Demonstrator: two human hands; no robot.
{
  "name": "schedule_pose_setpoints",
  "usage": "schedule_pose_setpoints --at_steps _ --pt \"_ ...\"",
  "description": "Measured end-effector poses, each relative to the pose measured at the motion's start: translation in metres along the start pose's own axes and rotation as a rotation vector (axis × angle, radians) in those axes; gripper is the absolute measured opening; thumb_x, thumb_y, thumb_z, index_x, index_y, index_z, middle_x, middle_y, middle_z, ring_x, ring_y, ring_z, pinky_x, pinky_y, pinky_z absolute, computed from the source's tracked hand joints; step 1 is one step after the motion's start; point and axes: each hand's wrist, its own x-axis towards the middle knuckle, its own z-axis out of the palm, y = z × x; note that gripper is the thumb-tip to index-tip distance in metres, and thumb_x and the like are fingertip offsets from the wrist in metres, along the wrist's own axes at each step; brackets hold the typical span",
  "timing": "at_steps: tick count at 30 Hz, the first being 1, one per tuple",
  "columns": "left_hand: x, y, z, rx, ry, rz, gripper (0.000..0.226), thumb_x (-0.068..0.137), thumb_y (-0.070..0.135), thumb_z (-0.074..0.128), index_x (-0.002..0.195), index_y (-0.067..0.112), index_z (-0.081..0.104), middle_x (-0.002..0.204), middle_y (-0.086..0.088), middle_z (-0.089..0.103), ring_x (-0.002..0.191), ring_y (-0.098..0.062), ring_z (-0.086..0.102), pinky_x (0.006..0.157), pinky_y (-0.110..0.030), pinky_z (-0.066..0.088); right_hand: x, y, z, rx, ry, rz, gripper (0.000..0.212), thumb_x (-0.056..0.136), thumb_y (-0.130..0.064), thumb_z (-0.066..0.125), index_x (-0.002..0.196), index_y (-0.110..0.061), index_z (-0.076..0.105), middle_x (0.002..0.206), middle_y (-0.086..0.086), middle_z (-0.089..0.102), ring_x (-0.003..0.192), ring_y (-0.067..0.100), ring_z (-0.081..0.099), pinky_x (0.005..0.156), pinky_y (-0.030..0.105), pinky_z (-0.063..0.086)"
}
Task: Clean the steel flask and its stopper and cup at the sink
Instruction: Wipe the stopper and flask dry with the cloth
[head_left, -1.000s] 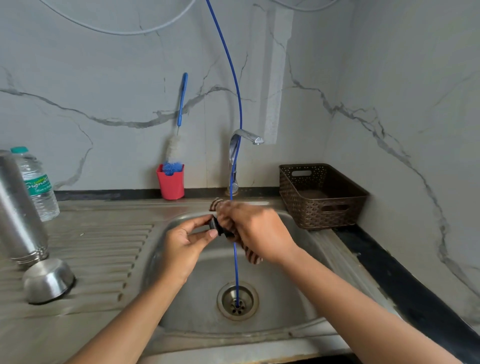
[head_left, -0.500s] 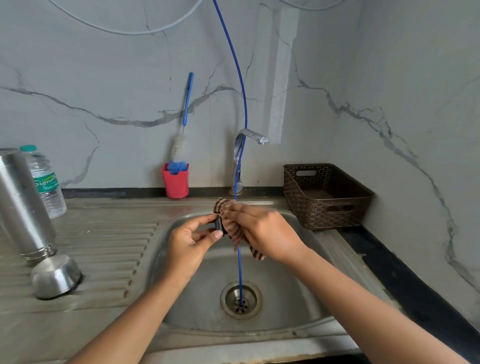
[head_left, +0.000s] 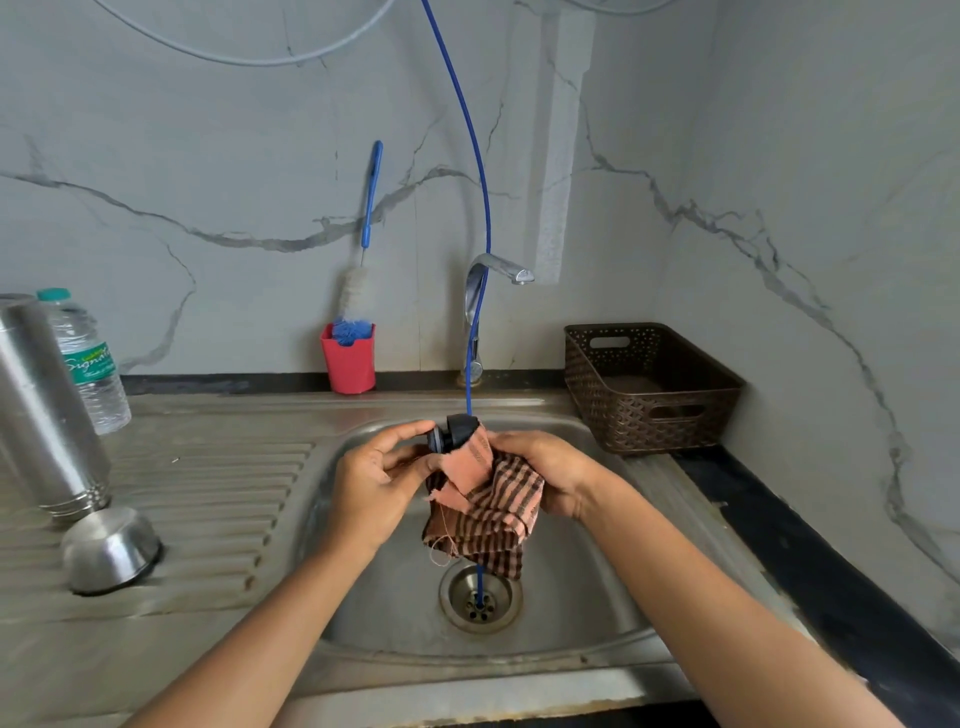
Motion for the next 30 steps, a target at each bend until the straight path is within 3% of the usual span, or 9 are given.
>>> schedule_pose_setpoints --at_steps 2,7,12,16,18,21,23,27,30 --pt "0.000 0.000 -0.001 0.049 -0.007 0.037 0.043 0.079 -0.012 0.067 0.105 0.022 0.066 0.091 0.026 0.071 0.092 0.001 0.068 0.076 -0.010 0.049 0.001 0.007 0.000 0.051 0.033 -0.049 0.025 0.094 -0.003 0.048 0.113 0.009 0.059 0.099 0.019 0.063 0.084 0.025 0.062 0.086 0.037 0.052" --pt "0.001 0.001 -0.008 0.121 0.054 0.067 0.039 0.080 -0.003 0.071 0.110 0.021 0.066 0.101 0.004 0.072 0.093 -0.002 0.069 0.080 -0.011 0.051 -0.010 0.006 -0.002 0.054 -0.016 -0.042 0.012 0.089 0.001 0.053 0.092 0.003 0.065 0.080 0.015 0.068 0.068 0.021 0.067 0.069 0.031 0.058" --pt "0.006 0.011 -0.024 0.337 0.083 0.102 0.041 0.078 0.002 0.075 0.110 0.025 0.066 0.100 0.000 0.070 0.084 0.009 0.064 0.075 -0.003 0.045 -0.012 0.006 0.001 0.117 0.014 -0.095 0.013 0.089 0.004 0.053 0.094 0.005 0.064 0.076 0.015 0.070 0.065 0.021 0.069 0.071 0.032 0.058" --pt "0.010 0.025 -0.036 0.428 0.080 0.095 0.041 0.079 0.004 0.074 0.115 0.020 0.066 0.106 0.004 0.068 0.087 -0.001 0.065 0.076 -0.004 0.046 -0.009 0.012 0.009 0.147 0.070 -0.137 0.012 0.089 0.005 0.053 0.093 0.005 0.064 0.072 0.014 0.071 0.062 0.019 0.069 0.064 0.029 0.059" --pt "0.005 0.030 -0.043 0.217 0.087 -0.084 0.039 0.083 0.003 0.070 0.117 0.019 0.064 0.108 0.000 0.067 0.086 -0.006 0.067 0.076 -0.010 0.051 -0.010 0.013 0.012 0.168 0.081 -0.158 0.013 0.090 0.005 0.053 0.096 0.006 0.064 0.073 0.014 0.071 0.063 0.020 0.069 0.063 0.029 0.059" --pt "-0.008 0.041 -0.055 -0.504 0.131 -0.475 0.018 0.090 0.002 0.057 0.106 0.006 0.063 0.097 -0.016 0.067 0.075 -0.018 0.071 0.066 -0.024 0.059 -0.010 0.011 0.016 0.178 0.092 -0.192 0.013 0.090 0.004 0.052 0.094 0.005 0.064 0.070 0.012 0.071 0.060 0.018 0.068 0.061 0.027 0.059" --pt "-0.017 0.043 -0.067 -0.829 0.171 -0.578 0.018 0.087 0.006 0.055 0.102 -0.002 0.061 0.092 -0.021 0.068 0.073 -0.024 0.072 0.060 -0.026 0.059 -0.011 0.012 0.020 0.187 0.084 -0.196 0.013 0.090 0.004 0.052 0.091 0.003 0.064 0.069 0.011 0.070 0.059 0.017 0.068 0.060 0.027 0.058" --pt "-0.031 0.044 -0.083 -0.969 0.133 -0.606 0.049 0.076 0.013 0.061 0.119 -0.011 0.055 0.106 -0.026 0.066 0.076 -0.026 0.071 0.054 -0.021 0.057 -0.011 0.016 0.021 0.162 0.095 -0.168 0.013 0.090 0.003 0.052 0.093 0.004 0.064 0.073 0.014 0.070 0.061 0.019 0.068 0.063 0.029 0.059" --pt "-0.032 0.042 -0.088 -0.963 0.097 -0.565 0.080 0.052 0.013 0.089 0.121 -0.009 0.055 0.113 -0.026 0.065 0.077 -0.025 0.071 0.053 -0.021 0.057 -0.012 0.017 0.017 0.146 0.110 -0.157 0.012 0.090 0.001 0.053 0.094 0.004 0.065 0.076 0.015 0.070 0.062 0.020 0.068 0.064 0.030 0.059"
